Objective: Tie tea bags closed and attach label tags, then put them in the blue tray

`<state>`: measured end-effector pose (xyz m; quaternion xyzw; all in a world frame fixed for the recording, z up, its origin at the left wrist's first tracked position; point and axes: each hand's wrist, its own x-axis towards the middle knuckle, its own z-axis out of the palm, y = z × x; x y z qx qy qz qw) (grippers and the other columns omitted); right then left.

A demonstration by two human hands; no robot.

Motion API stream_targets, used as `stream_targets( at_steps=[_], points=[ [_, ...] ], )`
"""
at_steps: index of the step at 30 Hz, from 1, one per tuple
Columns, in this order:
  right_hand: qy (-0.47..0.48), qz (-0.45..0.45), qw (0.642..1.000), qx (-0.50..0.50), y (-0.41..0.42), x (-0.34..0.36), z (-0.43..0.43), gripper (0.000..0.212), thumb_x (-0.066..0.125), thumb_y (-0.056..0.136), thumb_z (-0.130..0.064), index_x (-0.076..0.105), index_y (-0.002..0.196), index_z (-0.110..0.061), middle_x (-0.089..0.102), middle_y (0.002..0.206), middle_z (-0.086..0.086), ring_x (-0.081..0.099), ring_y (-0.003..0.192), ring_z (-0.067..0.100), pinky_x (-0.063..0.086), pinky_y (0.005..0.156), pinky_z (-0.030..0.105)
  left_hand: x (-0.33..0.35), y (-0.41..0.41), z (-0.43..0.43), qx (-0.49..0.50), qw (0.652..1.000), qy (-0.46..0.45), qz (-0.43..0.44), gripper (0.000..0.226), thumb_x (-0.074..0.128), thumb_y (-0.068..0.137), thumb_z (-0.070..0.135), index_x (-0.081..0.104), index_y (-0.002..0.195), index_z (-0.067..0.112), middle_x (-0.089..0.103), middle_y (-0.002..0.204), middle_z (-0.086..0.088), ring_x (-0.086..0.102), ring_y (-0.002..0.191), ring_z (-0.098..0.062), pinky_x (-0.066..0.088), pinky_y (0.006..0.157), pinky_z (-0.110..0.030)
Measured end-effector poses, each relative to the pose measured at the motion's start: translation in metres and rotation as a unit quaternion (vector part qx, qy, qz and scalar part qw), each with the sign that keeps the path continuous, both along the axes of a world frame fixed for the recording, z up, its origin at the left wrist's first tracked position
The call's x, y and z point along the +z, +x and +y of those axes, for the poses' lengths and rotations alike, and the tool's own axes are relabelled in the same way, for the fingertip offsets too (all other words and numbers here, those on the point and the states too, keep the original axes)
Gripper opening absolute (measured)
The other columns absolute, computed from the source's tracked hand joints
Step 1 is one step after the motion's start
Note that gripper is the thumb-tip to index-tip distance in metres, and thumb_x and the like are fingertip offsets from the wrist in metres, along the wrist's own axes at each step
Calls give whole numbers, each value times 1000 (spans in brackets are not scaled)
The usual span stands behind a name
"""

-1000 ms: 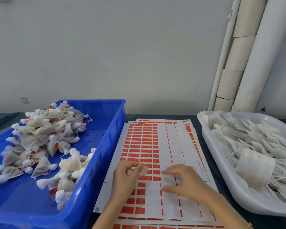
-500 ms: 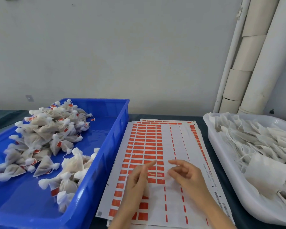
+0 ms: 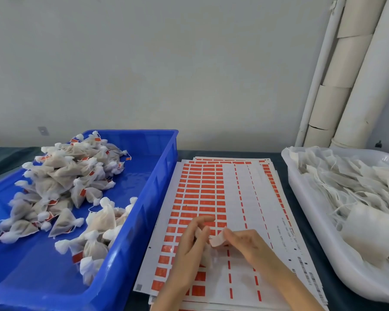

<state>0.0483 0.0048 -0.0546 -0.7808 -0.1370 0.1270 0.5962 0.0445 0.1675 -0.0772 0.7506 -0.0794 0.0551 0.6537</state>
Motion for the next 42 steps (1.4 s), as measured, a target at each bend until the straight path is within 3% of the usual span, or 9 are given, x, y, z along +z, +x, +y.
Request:
stream_targets(
  at_steps=[3,7,10,16,19,21,27,36,42],
  points=[
    [-1,7,999,-41,3,0,-8,54,36,79,-74,78,84,-39,68,101,-31,54,105,-16,22,96,15,-1,0,-1,14,1000,18,-8,25,51,85,46,62,105,37,63,104,26,59,104,1,49,81,-12],
    [114,18,993,-36,7,0,-15,56,39,88,-59,79,84,-20,74,100,-3,62,109,4,30,99,21,0,-2,-3,21,998,56,-17,17,59,86,44,65,94,30,65,95,22,60,97,0,49,79,-11],
    [136,29,989,-52,7,0,-18,56,43,85,-58,79,83,-16,74,99,2,64,109,11,35,101,26,0,-3,-4,33,996,82,-24,8,64,88,36,64,87,29,64,87,21,59,90,0,45,73,-7],
    [70,-54,976,-198,9,-4,-19,32,64,74,-51,71,87,-23,73,83,-12,69,82,6,53,77,21,1,-7,-5,-21,995,81,-48,4,68,84,35,66,81,34,67,84,14,61,90,-8,47,77,-11],
    [-9,-104,982,-158,11,-10,-16,5,74,82,-23,71,85,-25,72,82,-14,68,81,5,53,72,15,0,-7,-6,-37,993,93,-67,4,67,81,41,67,84,37,68,84,15,61,89,-8,47,77,-12],
    [-34,-102,987,-120,11,-12,-15,7,75,81,-18,73,84,-25,73,81,-12,69,78,7,55,74,19,0,-6,-6,-36,992,96,-78,9,65,79,45,67,85,38,67,83,15,61,89,-9,48,77,-13],
    [-4,-86,993,-87,8,-10,-19,9,76,80,-18,76,83,-26,74,81,-7,70,77,13,57,71,23,-4,-3,-5,-10,993,102,-62,7,72,83,29,68,80,34,67,82,16,62,88,-7,49,75,-13],
    [14,-76,993,-89,3,-3,-20,6,75,80,-18,76,85,-23,74,83,-8,70,81,12,55,75,20,-2,-2,-6,8,991,132,-33,11,71,85,27,70,84,38,67,88,27,61,93,2,50,76,-10],
    [-43,-176,977,-112,1,-6,-17,11,78,77,-20,77,84,-28,72,81,-17,66,84,5,51,81,15,-2,-2,-9,39,990,131,-21,16,71,83,22,67,71,32,66,76,19,59,83,-1,47,69,-10]
  ],
)
